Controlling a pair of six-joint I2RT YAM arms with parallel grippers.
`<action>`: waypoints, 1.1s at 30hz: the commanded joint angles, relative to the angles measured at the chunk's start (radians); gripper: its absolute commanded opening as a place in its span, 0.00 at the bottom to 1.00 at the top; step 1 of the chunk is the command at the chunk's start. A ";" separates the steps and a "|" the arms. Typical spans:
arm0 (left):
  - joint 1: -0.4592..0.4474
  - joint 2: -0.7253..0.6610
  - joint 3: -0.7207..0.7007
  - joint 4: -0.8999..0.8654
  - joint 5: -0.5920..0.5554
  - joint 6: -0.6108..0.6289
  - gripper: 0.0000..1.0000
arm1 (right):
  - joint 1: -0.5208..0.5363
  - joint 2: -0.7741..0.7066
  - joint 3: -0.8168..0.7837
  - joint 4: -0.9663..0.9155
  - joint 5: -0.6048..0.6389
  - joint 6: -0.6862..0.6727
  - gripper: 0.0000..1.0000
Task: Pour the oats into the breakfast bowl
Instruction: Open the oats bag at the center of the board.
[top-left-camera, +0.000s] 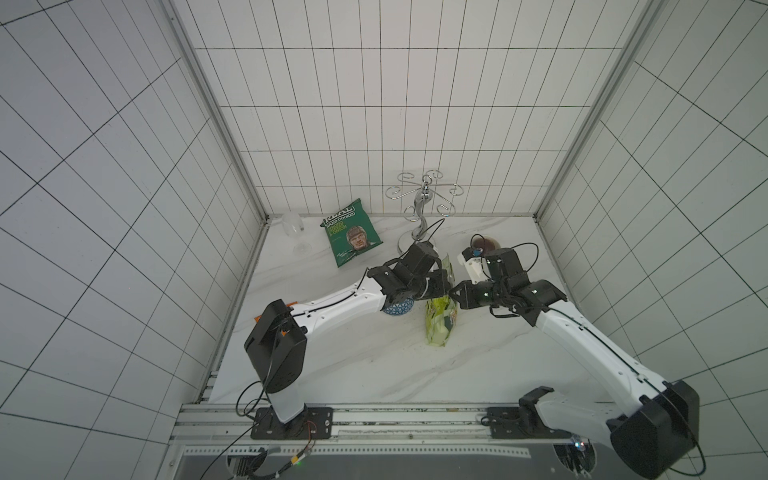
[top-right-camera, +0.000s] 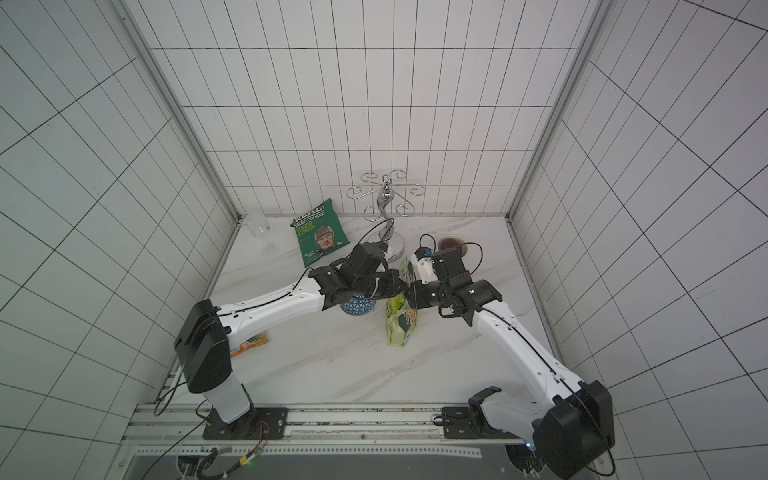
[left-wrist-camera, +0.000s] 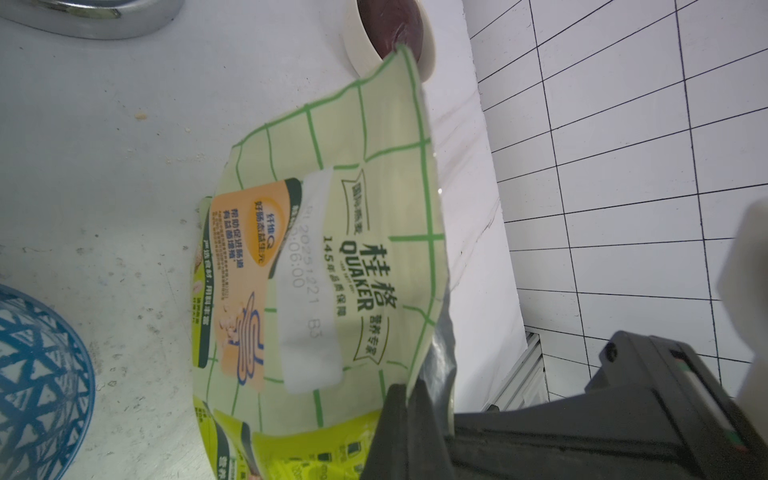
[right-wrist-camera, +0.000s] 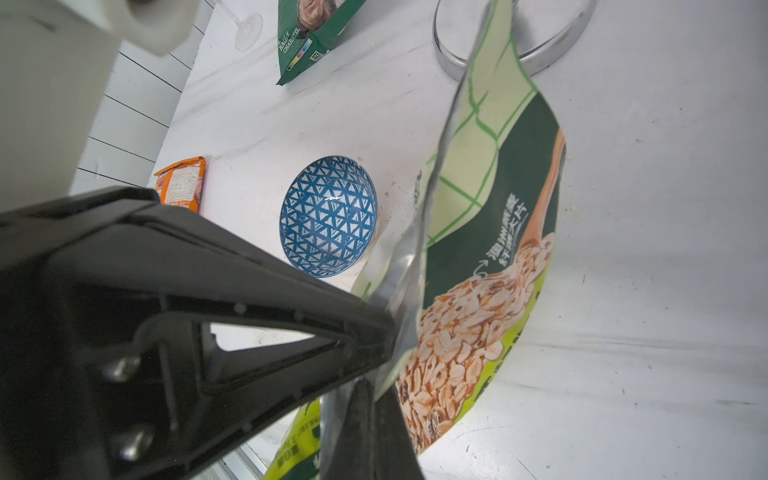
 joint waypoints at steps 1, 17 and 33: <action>0.022 -0.085 -0.047 0.112 0.085 -0.039 0.00 | 0.008 0.001 0.017 -0.033 0.106 -0.032 0.00; 0.082 -0.166 -0.197 0.362 0.208 -0.148 0.00 | -0.032 -0.002 0.007 -0.004 0.160 0.007 0.00; 0.086 -0.185 -0.141 0.185 0.201 -0.075 0.00 | -0.065 0.028 0.163 -0.191 0.089 0.000 0.12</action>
